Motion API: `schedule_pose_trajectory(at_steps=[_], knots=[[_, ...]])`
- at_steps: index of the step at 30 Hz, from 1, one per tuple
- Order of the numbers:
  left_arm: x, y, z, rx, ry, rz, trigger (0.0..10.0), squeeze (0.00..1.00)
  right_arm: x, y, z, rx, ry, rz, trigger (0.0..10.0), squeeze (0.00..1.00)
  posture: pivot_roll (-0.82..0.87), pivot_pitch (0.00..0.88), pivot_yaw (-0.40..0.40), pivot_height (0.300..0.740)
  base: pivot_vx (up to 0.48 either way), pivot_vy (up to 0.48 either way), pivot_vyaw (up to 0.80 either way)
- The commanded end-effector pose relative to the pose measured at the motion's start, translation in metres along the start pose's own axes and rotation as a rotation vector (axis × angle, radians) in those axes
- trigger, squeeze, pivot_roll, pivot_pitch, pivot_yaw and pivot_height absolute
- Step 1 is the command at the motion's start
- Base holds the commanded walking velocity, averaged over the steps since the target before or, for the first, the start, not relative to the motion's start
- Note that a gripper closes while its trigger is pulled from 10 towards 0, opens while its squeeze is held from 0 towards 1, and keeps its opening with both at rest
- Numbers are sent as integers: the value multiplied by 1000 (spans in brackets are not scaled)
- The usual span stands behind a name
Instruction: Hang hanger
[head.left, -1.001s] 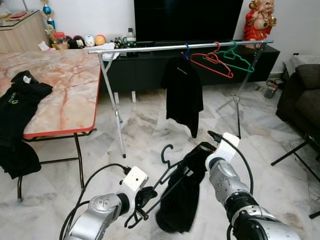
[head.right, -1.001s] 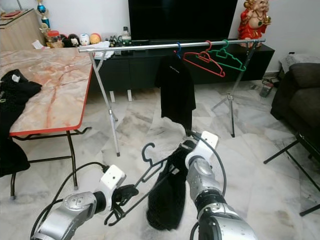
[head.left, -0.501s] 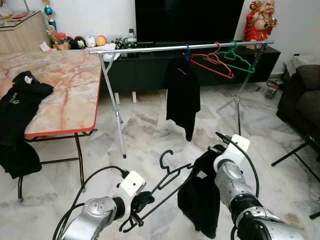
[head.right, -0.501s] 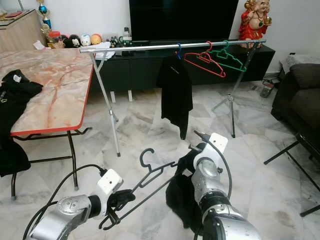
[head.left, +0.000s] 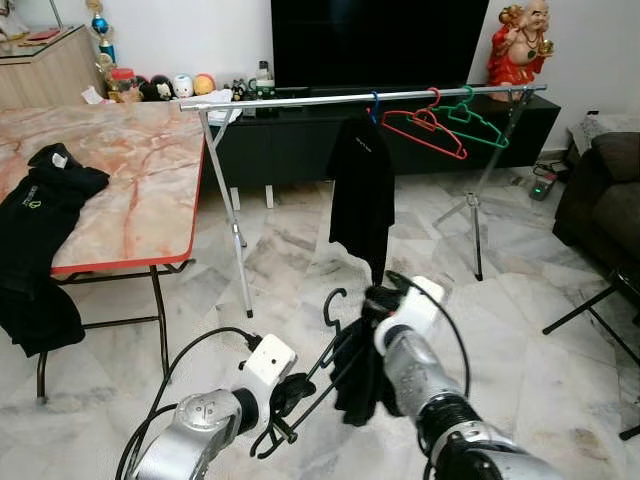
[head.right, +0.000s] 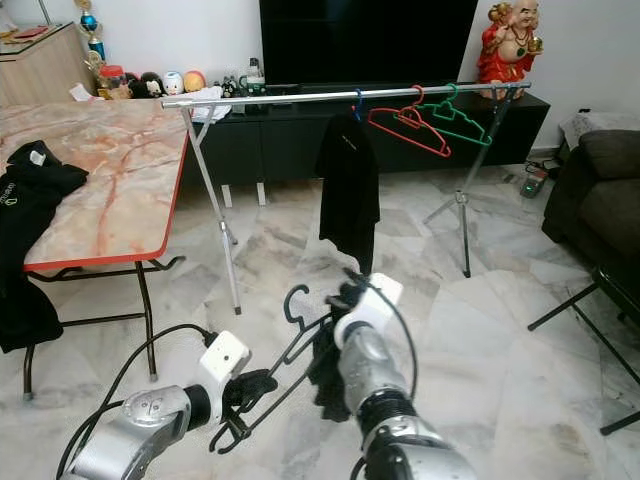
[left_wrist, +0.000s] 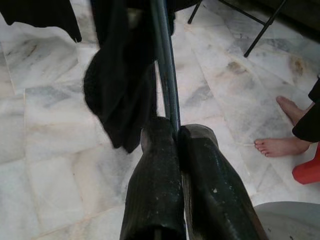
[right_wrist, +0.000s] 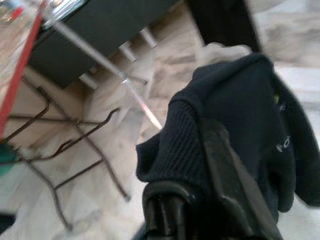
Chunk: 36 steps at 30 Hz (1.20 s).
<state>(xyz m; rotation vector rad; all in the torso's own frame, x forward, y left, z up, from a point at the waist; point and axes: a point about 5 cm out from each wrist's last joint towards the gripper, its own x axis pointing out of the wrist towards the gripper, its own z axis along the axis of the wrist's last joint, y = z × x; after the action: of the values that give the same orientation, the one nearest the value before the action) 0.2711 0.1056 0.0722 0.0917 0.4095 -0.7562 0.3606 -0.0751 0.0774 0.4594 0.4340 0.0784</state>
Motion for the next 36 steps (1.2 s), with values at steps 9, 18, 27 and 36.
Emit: schedule_pose_trajectory(at_steps=[9, 18, 27, 36], knots=[[6, 5, 8, 24, -24, 32, 10000, 0, -1, 29, -1, 11, -4, 106, 10000, 0, 136, 0, -32, 740, 0, 0, 0], [10, 5, 5, 42, -6, 41, 10000, 0, -2, 41, -3, 107, 45, 206, 10000, 0, 134, 0, -33, 740, 0, 0, 0], [7, 8, 2, 49, 7, 57, 10000, 0, -2, -26, 21, 35, -68, -135, 10000, 0, 136, 0, -34, 740, 0, 0, 0], [2, 10, 4, 53, -8, 61, 10000, 0, -6, -50, 26, 57, -105, -257, 10000, 0, 144, 0, -31, 740, 0, 0, 0]])
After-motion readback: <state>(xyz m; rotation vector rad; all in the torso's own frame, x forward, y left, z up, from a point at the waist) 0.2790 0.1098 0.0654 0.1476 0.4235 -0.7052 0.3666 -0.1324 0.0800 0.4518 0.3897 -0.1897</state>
